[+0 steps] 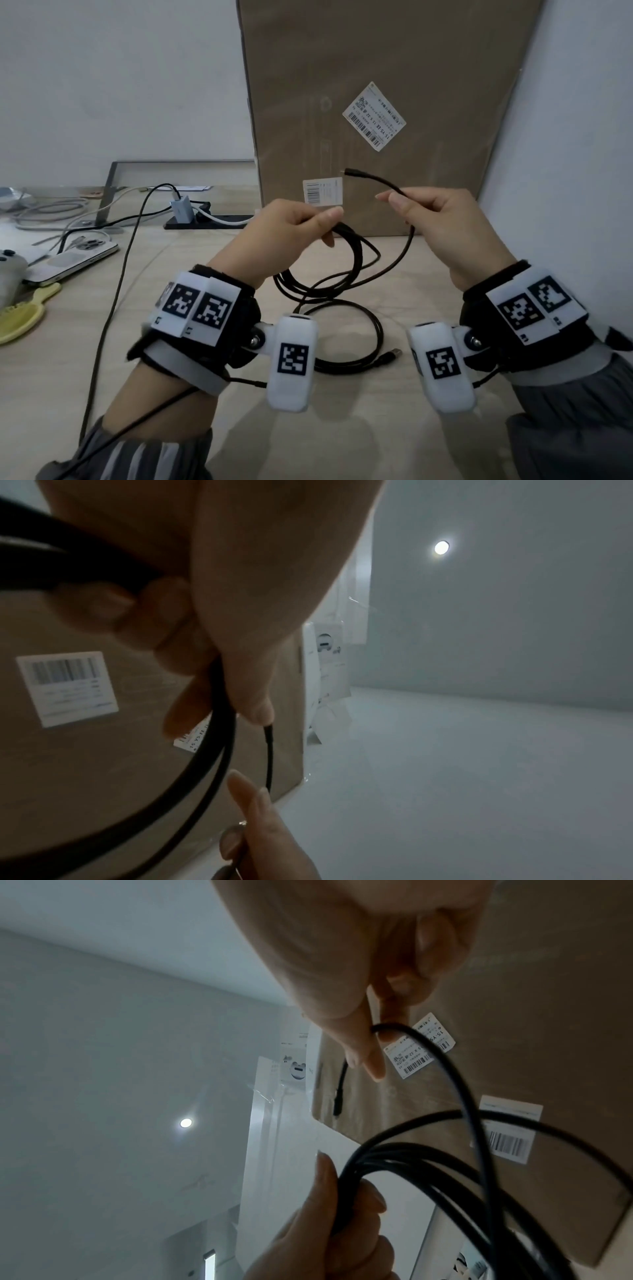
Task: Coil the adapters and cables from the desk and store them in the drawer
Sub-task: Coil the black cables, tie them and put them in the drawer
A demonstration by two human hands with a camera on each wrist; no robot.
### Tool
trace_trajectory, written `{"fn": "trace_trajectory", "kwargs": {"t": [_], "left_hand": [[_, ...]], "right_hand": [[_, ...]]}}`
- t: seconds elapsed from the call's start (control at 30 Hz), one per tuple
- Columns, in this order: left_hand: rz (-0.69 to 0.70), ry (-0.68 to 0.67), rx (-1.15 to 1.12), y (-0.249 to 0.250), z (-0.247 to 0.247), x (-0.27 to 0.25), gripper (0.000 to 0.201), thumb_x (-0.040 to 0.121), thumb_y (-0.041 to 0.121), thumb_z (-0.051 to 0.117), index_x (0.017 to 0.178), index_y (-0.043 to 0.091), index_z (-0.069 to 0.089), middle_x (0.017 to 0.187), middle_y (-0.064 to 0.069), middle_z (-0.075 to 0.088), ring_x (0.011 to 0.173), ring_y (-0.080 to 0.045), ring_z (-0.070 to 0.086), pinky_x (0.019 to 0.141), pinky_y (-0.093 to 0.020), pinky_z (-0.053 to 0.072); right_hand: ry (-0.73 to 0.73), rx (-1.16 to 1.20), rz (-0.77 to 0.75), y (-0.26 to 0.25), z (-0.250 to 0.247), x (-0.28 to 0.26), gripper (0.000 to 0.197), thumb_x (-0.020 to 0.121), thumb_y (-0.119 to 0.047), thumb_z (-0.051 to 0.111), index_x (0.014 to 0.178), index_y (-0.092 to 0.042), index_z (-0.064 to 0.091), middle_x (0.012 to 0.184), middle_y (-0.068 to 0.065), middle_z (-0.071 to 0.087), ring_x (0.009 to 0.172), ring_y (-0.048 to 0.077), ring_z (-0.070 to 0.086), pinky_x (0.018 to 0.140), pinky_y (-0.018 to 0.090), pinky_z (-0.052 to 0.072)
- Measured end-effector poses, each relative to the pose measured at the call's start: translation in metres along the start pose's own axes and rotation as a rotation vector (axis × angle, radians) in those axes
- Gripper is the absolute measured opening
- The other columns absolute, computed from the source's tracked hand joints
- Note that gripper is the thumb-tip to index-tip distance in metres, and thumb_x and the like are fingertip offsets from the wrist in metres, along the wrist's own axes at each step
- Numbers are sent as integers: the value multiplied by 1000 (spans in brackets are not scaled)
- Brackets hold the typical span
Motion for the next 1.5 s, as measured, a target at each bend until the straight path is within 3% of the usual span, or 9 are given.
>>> {"fn": "trace_trajectory", "kwargs": {"t": [0.2,0.4,0.57,0.63,0.7,0.8,0.97,1.2,1.5], "left_hand": [[125,-150,326,20,39,-4,46,92,52,48,81,14,71,53,4,48,45,-6,41,45,-20,28],[-45,142,159,6,24,2,46,88,58,51,89,13,58,73,4,55,65,-8,48,54,-25,34],[-173,276,-123,-17,6,4,64,84,65,52,114,8,53,103,-13,63,63,-14,52,49,-22,34],[-141,258,-124,-13,8,4,46,87,60,52,106,18,56,89,-1,64,74,-15,57,54,-25,37],[-92,226,-120,-5,11,2,36,90,54,52,90,21,64,62,15,55,60,-6,49,54,-25,34],[-79,231,-216,-7,10,3,39,94,47,51,82,16,73,41,15,44,43,-1,38,50,-25,30],[-89,268,-407,-10,7,4,40,96,41,51,87,8,72,50,8,43,42,-6,35,45,-22,28],[-52,268,-526,0,6,2,48,97,37,51,95,-10,63,56,-1,49,43,-9,33,43,-20,27],[-81,327,-497,-8,-11,0,33,95,33,57,76,9,71,67,-4,70,61,-11,64,61,-21,55]], "right_hand": [[30,75,29,1,-1,0,12,87,-24,68,92,-15,74,61,-4,62,48,4,48,45,15,39],[-30,40,0,-2,7,1,6,87,-9,66,87,-14,69,68,4,67,52,2,56,50,15,46],[-43,3,-15,-2,9,0,10,85,-7,67,82,-15,71,65,2,66,52,3,56,52,16,48],[-71,-18,-35,-4,14,-1,9,84,-8,68,82,-15,73,64,0,66,53,4,56,54,17,49],[-93,-50,-68,-7,17,-2,8,84,-10,69,82,-17,74,64,-2,67,53,4,55,55,18,47],[-87,-97,-88,-8,16,0,9,84,-15,70,83,-23,74,70,-6,69,61,2,59,61,18,47],[-202,-58,-29,4,32,-2,26,82,-35,71,106,-26,65,104,-8,69,100,8,63,92,33,51],[-298,-20,33,8,46,-7,3,93,-14,57,93,-16,60,75,-2,61,70,4,61,75,29,48],[-104,2,92,14,29,-1,15,98,-22,46,85,-26,52,68,-5,46,65,10,43,64,25,36]]}}
Point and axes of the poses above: each hand's wrist, its own x-axis towards the middle knuckle, its own z-axis out of the palm, y = z × x, the point moved 10 cm from there along x, towards the middle knuckle
